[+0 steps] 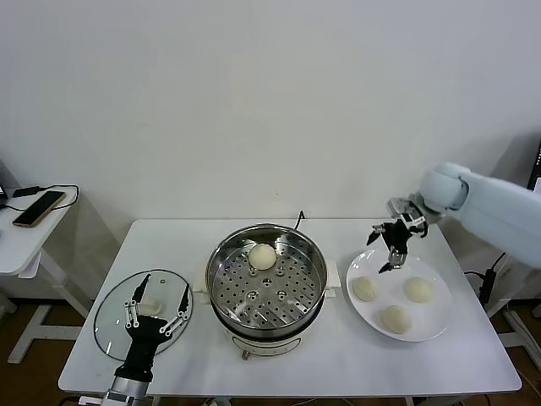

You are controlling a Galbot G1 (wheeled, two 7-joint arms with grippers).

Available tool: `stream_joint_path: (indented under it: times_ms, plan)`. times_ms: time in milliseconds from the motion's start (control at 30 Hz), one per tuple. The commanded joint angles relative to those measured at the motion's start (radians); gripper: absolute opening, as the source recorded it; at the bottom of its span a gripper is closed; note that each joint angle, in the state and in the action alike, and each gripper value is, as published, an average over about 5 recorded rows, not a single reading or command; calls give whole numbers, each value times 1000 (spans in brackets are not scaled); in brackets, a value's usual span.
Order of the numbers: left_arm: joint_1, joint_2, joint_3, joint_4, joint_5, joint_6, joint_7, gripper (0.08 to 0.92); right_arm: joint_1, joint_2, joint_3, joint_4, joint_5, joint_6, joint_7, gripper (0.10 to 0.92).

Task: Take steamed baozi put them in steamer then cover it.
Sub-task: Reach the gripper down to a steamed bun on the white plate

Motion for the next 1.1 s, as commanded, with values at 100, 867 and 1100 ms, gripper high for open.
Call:
stream_joint_path:
  times_ms: [100,867,1100]
  plan:
    - [-3,-5,4,12,1,-1,-2,823,-183,47,77,-124,-19,-24,29,823]
    - [-17,2,3,34,-1,-8,-4,823,-167,145,42,-168,-31,-14,16,751]
    - [-12,9,-5,30,-2,-10,-3,823,-107,119,16,-124,-39,-15,-9,658]
